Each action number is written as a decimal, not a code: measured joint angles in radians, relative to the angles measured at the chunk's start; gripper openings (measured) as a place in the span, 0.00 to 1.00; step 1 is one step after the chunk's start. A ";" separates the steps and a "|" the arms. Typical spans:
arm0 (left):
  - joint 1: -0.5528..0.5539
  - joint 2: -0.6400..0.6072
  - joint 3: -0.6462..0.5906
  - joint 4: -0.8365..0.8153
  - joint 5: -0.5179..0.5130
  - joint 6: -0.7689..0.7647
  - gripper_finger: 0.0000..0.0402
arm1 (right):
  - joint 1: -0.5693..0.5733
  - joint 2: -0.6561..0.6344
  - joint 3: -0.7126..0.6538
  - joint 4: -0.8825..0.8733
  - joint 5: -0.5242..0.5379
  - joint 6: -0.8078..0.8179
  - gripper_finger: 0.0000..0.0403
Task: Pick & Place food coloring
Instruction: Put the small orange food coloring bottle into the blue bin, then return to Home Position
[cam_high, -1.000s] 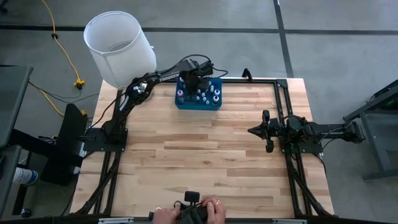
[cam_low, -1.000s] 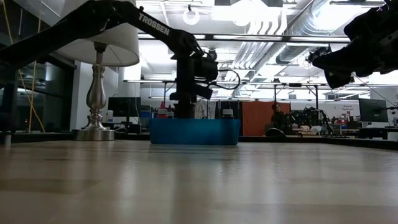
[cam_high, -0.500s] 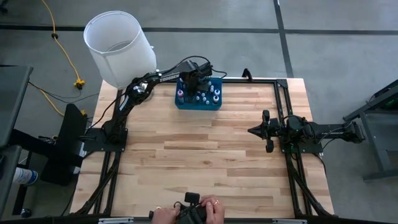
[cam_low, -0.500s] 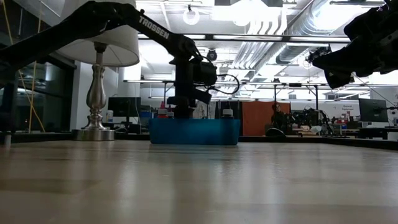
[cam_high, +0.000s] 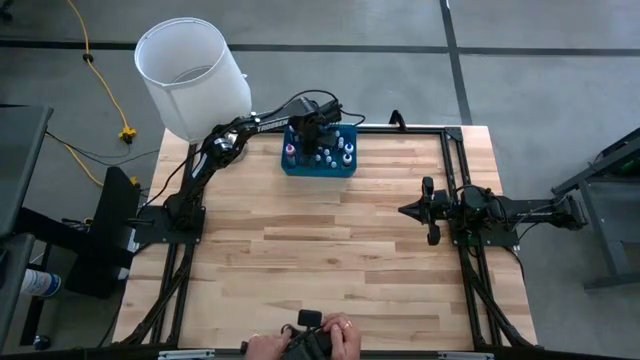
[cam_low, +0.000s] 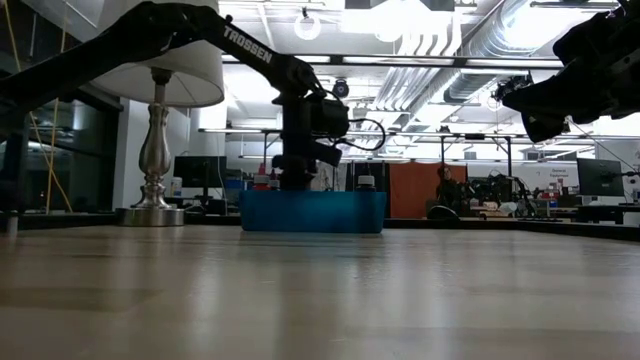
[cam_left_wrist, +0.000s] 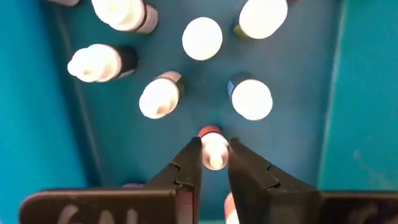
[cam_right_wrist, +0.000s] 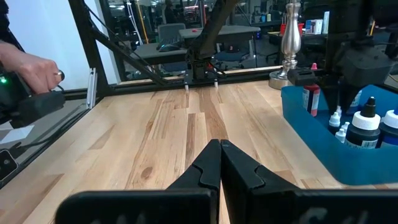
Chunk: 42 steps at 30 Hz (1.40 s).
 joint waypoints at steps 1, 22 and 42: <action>0.000 0.000 0.002 0.000 0.011 -0.004 0.15 | 0.000 0.000 0.000 0.000 0.000 0.000 0.00; 0.000 -0.078 0.008 -0.010 -0.069 0.004 0.38 | 0.000 0.000 0.000 0.000 0.000 0.000 0.00; -0.183 -0.350 0.009 0.234 0.009 -0.120 0.38 | 0.000 0.000 0.000 0.000 0.000 0.000 0.00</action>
